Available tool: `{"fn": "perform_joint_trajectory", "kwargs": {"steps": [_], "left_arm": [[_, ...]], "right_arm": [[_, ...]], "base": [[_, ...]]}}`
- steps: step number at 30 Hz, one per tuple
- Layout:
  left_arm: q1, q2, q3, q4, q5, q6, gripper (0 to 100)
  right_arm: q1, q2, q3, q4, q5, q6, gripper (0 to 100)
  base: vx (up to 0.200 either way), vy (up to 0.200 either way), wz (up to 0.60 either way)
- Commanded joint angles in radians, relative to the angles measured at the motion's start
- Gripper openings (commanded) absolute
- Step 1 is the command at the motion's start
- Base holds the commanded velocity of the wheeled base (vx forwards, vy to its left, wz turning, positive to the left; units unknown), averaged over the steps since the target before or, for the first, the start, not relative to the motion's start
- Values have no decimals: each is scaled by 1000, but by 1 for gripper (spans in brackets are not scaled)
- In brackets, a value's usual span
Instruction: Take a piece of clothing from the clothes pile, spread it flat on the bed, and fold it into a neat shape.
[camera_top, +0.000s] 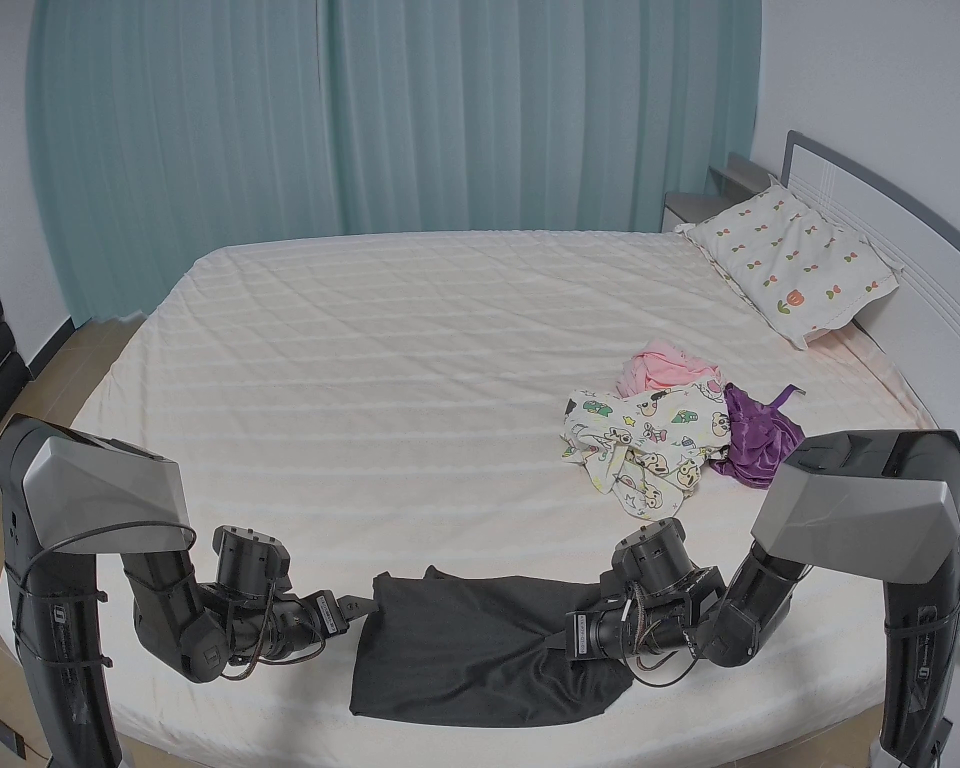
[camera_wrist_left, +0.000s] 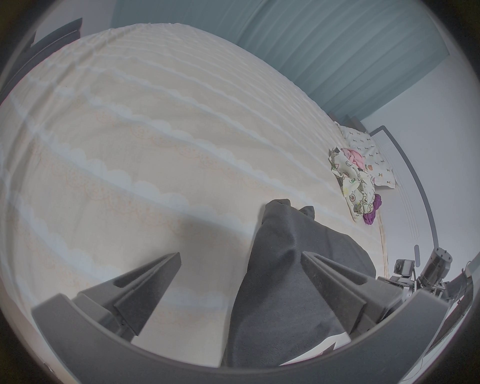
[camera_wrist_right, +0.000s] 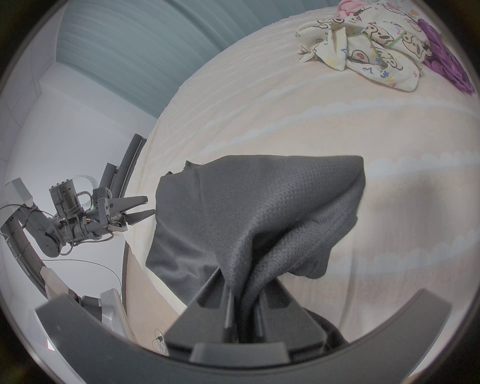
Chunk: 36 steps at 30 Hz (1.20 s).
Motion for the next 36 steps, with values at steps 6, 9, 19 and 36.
{"fn": "perform_joint_trajectory", "kwargs": {"steps": [6, 9, 19, 36], "left_arm": [[1, 1, -1, 0, -1, -2, 100], [1, 0, -2, -2, -1, -4, 100], [1, 0, -4, -2, -1, -10, 100], [1, 0, -7, 0, -1, -10, 100]], "right_arm": [[-19, -12, 51, -64, 4, 0, 0], [-31, -20, 65, -85, 4, 1, 0], [-56, -52, 97, -87, 19, 1, 0], [-74, -71, 123, -87, 21, 0, 0]], "base": [[0, -200, 0], [0, -200, 0], [0, -200, 0], [0, -200, 0]]}}
